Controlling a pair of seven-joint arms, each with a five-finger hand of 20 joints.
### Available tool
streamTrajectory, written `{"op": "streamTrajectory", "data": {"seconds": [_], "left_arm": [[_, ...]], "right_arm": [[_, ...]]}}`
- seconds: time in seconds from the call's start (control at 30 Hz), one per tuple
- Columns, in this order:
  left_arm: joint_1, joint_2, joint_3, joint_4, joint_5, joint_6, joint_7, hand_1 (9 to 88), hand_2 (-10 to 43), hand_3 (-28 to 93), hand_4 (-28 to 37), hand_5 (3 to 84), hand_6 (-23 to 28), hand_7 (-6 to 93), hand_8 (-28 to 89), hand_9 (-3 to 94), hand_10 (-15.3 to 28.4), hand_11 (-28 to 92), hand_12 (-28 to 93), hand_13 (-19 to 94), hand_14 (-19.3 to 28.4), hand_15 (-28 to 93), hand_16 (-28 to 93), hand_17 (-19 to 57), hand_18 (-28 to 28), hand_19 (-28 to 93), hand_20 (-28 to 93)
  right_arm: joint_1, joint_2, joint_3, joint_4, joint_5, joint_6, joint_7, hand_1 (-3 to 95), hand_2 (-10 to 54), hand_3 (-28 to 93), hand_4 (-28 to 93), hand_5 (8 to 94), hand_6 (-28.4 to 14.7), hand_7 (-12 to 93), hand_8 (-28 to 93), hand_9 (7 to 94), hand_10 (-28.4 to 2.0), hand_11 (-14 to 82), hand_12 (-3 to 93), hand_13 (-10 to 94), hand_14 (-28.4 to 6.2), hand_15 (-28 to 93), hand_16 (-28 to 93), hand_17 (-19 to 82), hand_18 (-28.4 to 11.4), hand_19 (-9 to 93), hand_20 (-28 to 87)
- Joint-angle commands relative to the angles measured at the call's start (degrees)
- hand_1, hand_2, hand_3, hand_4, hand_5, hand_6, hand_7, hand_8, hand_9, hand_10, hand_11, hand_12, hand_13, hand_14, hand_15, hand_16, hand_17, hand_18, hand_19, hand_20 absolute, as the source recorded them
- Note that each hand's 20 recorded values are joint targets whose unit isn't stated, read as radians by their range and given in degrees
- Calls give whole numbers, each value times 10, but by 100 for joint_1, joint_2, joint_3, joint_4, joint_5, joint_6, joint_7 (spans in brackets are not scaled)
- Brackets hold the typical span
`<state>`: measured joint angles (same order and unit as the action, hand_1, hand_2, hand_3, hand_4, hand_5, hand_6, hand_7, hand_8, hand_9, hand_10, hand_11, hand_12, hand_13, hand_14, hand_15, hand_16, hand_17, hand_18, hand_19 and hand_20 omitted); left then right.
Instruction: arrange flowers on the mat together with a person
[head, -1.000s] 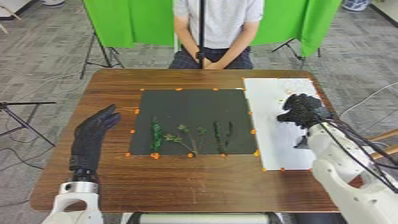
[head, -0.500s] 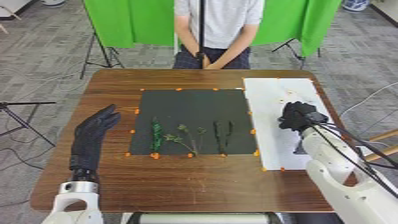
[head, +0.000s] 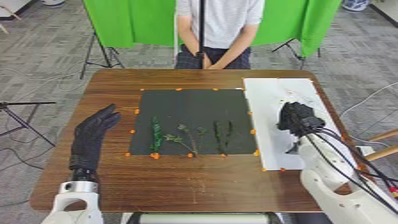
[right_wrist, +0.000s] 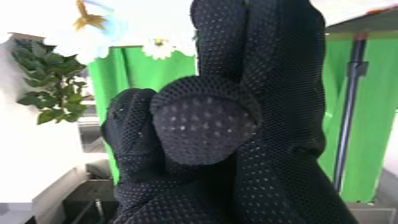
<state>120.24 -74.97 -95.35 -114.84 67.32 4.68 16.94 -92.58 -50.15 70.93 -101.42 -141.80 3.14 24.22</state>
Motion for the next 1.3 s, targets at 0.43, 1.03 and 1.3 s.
{"op": "streamTrajectory", "data": {"seconds": [0.43,1.03,1.3], "left_arm": [[516,117,-516,-54,-395,644,103,156,5,703,-282,492,40,101,-58,475,147,151,120,364,166,126,5,68,103,68,154],[-130,241,-150,362,-535,805,-51,160,216,706,-282,495,39,108,-61,481,147,155,118,370,165,138,2,73,100,72,157],[201,227,-117,140,-537,952,157,312,230,746,-103,436,33,124,-71,490,145,171,112,382,161,164,-18,85,96,82,155]], "right_arm": [[3811,-1353,-2049,203,805,-265,-1028,931,-95,-283,368,829,26,218,94,937,-72,107,413,937,11,558,243,589,-136,922,291],[4315,-3499,-3311,2003,-30,-1456,-2183,924,-95,-283,375,823,31,228,90,937,-67,103,416,937,10,554,252,582,-137,923,297],[4009,-3192,-3822,1397,188,-1776,-1860,921,-95,-283,375,818,33,234,85,937,-65,95,417,937,9,551,257,578,-135,921,300]]}}
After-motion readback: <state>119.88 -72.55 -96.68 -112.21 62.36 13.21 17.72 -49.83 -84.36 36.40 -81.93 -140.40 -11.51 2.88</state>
